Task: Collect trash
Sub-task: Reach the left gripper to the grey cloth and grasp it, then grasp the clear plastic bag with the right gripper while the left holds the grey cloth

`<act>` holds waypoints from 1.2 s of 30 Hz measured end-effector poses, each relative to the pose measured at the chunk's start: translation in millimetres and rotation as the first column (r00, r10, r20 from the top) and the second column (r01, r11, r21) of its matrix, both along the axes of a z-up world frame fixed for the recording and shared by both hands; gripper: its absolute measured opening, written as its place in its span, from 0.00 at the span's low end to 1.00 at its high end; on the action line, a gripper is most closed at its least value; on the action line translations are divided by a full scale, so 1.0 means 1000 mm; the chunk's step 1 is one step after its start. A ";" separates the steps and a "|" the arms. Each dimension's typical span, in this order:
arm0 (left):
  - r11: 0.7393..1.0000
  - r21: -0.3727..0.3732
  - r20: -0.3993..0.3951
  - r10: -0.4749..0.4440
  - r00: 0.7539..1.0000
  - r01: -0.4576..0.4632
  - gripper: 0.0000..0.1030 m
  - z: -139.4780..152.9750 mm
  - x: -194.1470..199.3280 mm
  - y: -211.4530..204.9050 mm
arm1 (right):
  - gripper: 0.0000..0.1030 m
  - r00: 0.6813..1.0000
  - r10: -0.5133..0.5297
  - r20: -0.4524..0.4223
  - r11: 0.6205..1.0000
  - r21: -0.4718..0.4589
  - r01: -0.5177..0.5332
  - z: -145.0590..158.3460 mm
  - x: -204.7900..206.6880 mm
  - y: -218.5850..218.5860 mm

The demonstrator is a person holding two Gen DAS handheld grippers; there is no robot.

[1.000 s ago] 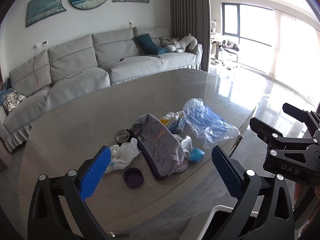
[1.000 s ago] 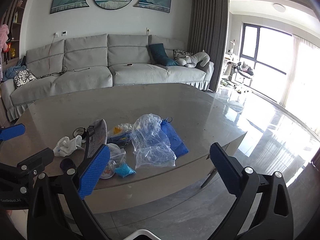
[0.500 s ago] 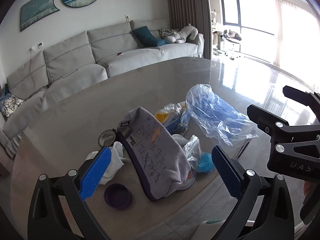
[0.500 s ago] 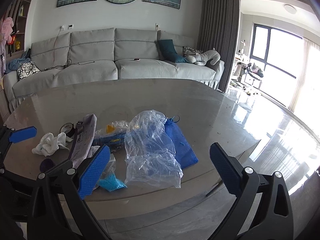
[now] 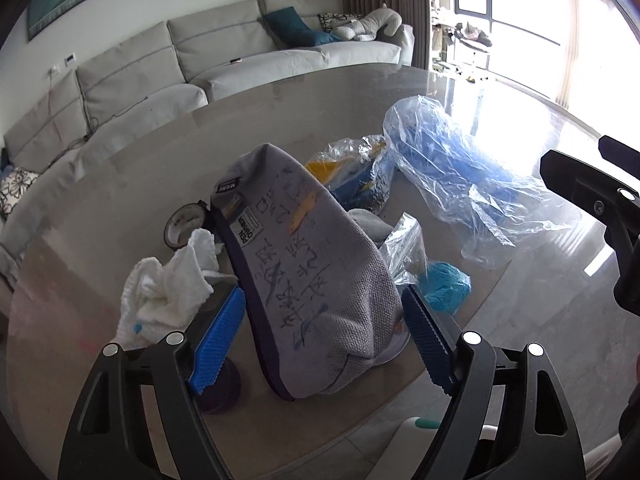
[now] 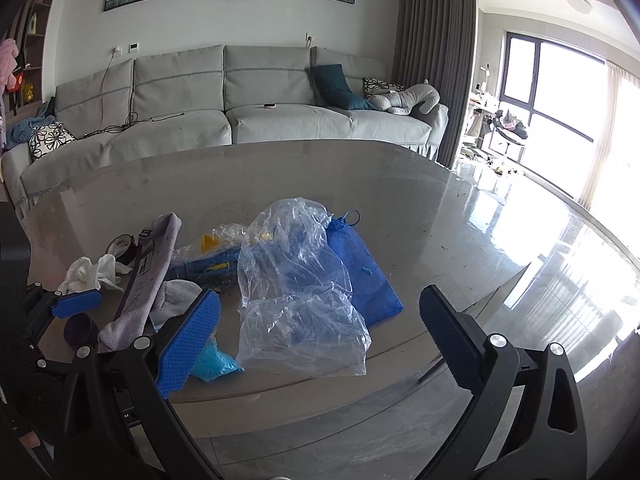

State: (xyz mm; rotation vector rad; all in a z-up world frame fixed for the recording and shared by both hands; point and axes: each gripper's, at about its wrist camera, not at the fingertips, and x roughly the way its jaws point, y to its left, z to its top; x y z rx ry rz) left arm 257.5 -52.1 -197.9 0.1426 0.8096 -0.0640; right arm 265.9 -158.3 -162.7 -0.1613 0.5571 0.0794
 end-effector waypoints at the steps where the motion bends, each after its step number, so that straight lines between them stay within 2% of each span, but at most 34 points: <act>1: 1.000 0.002 0.000 0.000 1.000 0.000 0.75 0.000 -0.001 0.000 | 0.96 1.000 -0.001 0.000 1.000 -0.002 0.001 -0.001 0.000 0.000; 3: 0.999 -0.045 -0.010 -0.022 1.000 0.022 0.46 0.001 0.000 0.004 | 0.96 1.000 -0.001 -0.002 1.000 -0.008 0.001 -0.001 -0.001 0.000; 5: 0.995 -0.093 -0.046 -0.043 0.998 0.038 0.37 -0.002 0.003 0.007 | 0.96 1.000 -0.004 -0.001 1.000 -0.009 0.004 0.000 -0.001 0.000; 7: 0.995 -0.082 -0.061 -0.062 0.996 0.057 0.30 -0.006 0.004 0.006 | 0.96 1.000 -0.004 -0.001 1.000 0.002 0.004 0.000 -0.001 0.000; 8: 0.995 -0.078 -0.050 -0.067 0.996 0.063 0.22 -0.007 0.003 0.005 | 0.96 1.000 -0.005 0.001 1.000 0.009 0.005 0.001 -0.001 -0.001; 9: 0.994 -0.083 -0.032 -0.071 0.997 0.068 0.19 -0.005 0.001 0.007 | 0.96 1.000 -0.004 0.003 1.000 0.014 0.004 0.001 -0.001 -0.001; 12: 0.990 -0.115 0.011 -0.080 0.997 0.080 0.15 0.003 -0.003 0.013 | 0.96 1.000 -0.023 0.019 1.000 0.019 0.023 -0.001 0.003 -0.004; 18: 0.994 -0.079 0.115 -0.060 0.992 0.069 0.13 0.034 -0.008 0.020 | 0.96 0.997 -0.077 -0.024 0.997 0.017 0.078 -0.017 0.022 -0.013; 20: 0.995 -0.081 0.140 -0.055 0.989 0.066 0.13 0.043 -0.009 0.022 | 0.96 0.997 -0.071 -0.042 0.997 0.011 0.071 -0.025 0.027 -0.012; 24: 0.996 -0.037 0.199 -0.077 0.977 0.086 0.12 0.060 -0.012 0.022 | 0.96 0.997 -0.054 -0.058 0.999 -0.008 0.053 -0.034 0.034 -0.003; 27: 0.994 -0.061 0.243 -0.071 0.968 0.088 0.12 0.076 -0.013 0.027 | 0.96 0.996 -0.043 -0.073 0.999 -0.018 0.041 -0.039 0.039 0.002; 33: 0.993 -0.091 0.262 -0.054 0.963 0.080 0.12 0.077 -0.013 0.030 | 0.95 0.990 -0.047 -0.134 0.999 -0.032 0.043 -0.056 0.054 0.003; 34: 0.992 -0.095 0.263 -0.053 0.963 0.081 0.12 0.077 -0.014 0.031 | 0.91 0.988 -0.049 -0.148 0.998 -0.032 0.045 -0.059 0.057 0.003; 35: 0.992 -0.097 0.262 -0.056 0.963 0.084 0.12 0.076 -0.014 0.030 | 0.67 0.986 -0.042 -0.163 0.999 -0.018 0.039 -0.063 0.059 0.002; 36: 0.992 -0.096 0.263 -0.059 0.963 0.087 0.12 0.077 -0.015 0.031 | 0.34 0.983 -0.035 -0.178 0.999 0.007 0.037 -0.065 0.060 0.000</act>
